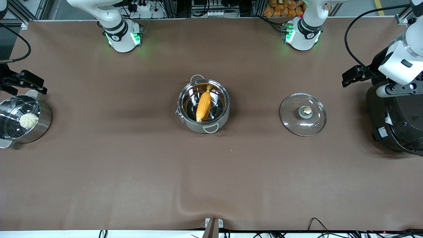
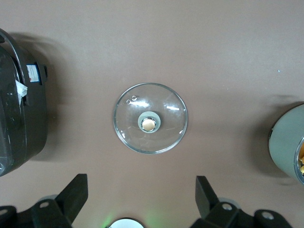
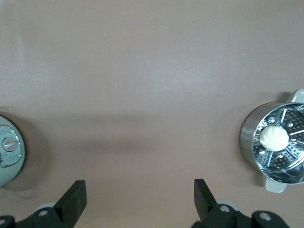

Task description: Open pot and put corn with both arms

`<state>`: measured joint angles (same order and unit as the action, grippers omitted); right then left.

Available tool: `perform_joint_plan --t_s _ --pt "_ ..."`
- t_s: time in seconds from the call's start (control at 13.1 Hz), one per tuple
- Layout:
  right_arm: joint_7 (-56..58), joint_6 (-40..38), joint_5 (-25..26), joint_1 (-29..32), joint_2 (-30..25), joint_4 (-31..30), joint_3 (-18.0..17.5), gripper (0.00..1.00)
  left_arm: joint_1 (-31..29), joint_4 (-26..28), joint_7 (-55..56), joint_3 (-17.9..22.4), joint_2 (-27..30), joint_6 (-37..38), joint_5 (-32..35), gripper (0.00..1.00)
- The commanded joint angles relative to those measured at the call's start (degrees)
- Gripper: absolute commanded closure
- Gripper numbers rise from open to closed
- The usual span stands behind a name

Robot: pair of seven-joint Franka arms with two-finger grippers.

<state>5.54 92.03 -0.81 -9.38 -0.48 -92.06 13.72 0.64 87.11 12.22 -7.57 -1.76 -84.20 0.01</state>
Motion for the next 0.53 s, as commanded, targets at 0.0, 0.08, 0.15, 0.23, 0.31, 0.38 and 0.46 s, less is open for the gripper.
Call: perform_joint_plan --t_s 0.0,0.08,0.15,0.23,0.31,0.38,0.46 --pt "-1.1 0.4 -0.9 0.1 -0.9 -0.8 -0.3 0.00 -0.2 0.7 -1.4 0.3 1.1 -0.5 -0.5 0.00" --pt "-1.1 0.5 -0.9 0.1 -0.9 -0.8 -0.3 0.00 -0.2 0.5 -1.1 0.3 1.1 -0.5 -0.5 0.00" --pt "-1.1 0.5 -0.6 0.0 -0.9 -0.8 -0.3 0.00 -0.3 0.2 -1.1 0.3 1.1 -0.5 -0.5 0.00" --pt "-1.1 0.4 -0.3 0.0 -1.0 -0.8 -0.3 0.00 -0.3 0.1 -1.1 0.4 1.1 -0.5 -0.4 0.00" --pt "-1.1 0.4 -0.2 -0.1 -0.9 -0.8 -0.3 0.00 -0.3 0.1 -1.1 0.4 1.1 -0.5 -0.4 0.00" --pt "-1.1 0.5 -0.2 -0.1 -0.9 -0.8 -0.3 0.00 -0.4 -0.1 -1.1 0.4 1.2 -0.4 0.3 0.00" --pt "-1.1 0.4 -0.2 -0.2 -0.9 -0.8 -0.3 0.00 -0.4 -0.1 -1.1 0.4 1.2 -0.4 0.7 0.00"
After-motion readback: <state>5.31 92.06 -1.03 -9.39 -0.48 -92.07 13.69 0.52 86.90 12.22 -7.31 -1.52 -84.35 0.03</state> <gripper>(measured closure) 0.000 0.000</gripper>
